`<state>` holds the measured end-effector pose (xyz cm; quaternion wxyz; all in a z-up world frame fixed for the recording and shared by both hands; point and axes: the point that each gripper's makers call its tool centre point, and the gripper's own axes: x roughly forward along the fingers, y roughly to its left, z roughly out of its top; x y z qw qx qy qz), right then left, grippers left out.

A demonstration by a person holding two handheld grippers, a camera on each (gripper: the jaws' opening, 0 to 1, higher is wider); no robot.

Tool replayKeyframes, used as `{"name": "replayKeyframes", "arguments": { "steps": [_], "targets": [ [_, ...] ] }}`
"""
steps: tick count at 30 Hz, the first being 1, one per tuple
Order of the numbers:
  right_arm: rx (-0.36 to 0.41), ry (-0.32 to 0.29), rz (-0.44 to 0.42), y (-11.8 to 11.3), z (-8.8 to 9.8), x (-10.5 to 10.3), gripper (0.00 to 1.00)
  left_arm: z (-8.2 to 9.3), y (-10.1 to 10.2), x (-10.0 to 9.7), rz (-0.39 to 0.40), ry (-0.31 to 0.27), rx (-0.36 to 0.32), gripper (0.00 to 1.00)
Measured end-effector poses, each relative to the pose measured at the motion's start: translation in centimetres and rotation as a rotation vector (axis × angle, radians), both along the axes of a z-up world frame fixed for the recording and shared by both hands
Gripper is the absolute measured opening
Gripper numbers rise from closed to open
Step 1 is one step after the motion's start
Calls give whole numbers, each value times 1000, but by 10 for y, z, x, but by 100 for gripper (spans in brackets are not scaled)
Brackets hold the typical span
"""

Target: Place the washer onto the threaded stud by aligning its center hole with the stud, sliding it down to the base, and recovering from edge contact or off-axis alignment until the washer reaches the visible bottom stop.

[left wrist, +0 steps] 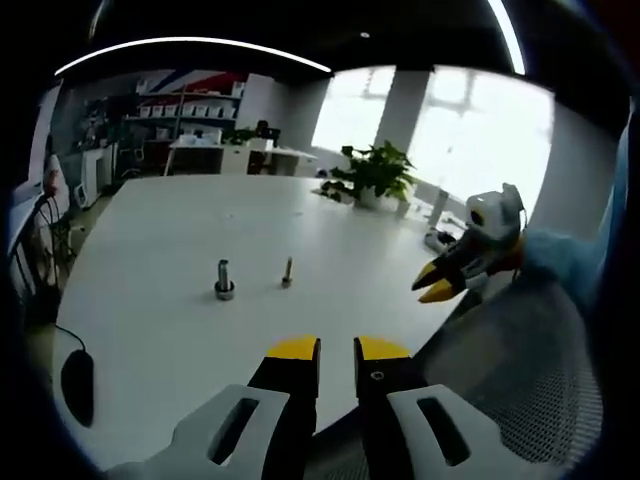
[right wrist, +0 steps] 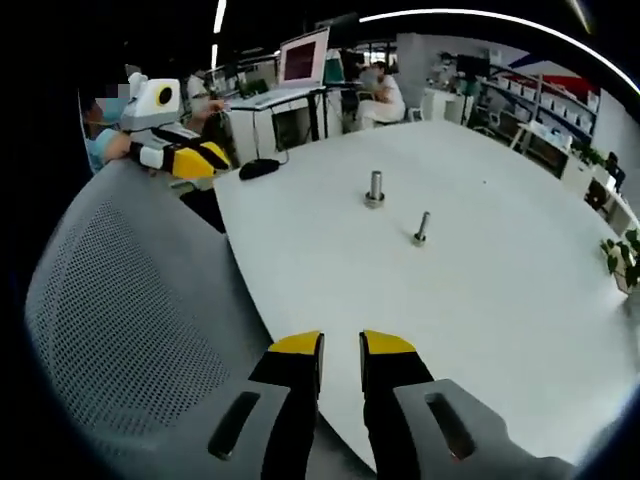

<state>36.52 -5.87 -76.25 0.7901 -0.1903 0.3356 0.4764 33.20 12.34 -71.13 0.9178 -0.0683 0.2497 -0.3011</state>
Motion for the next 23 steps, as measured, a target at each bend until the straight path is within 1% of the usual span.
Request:
{"name": "replayKeyframes", "arguments": {
  "steps": [1,4,5,7,9,12,13,16,23],
  "targets": [
    [5,-6,0,-2,0,3,16,0,0,0,0,2,-2,11],
    [36,-37,-24,-2,10,9,16,0,0,0,2,1,-2,11],
    [72,-60,-47,-1,17,15,16,0,0,0,2,2,-2,11],
    [116,-73,-87,-3,26,20,16,0,0,0,1,1,-3,11],
    [112,-98,-115,-9,30,26,16,0,0,0,0,-4,-1,11],
    [148,-96,-151,-12,36,30,16,0,0,0,-1,-2,-1,11],
    [171,-105,-160,-11,40,31,16,0,0,0,-2,-2,-1,11],
    [198,-119,-178,-12,47,34,16,0,0,-1,-1,-1,-2,11],
    [209,-122,-197,-13,48,36,16,-1,0,-1,-4,-1,-2,11]
  ]
}}
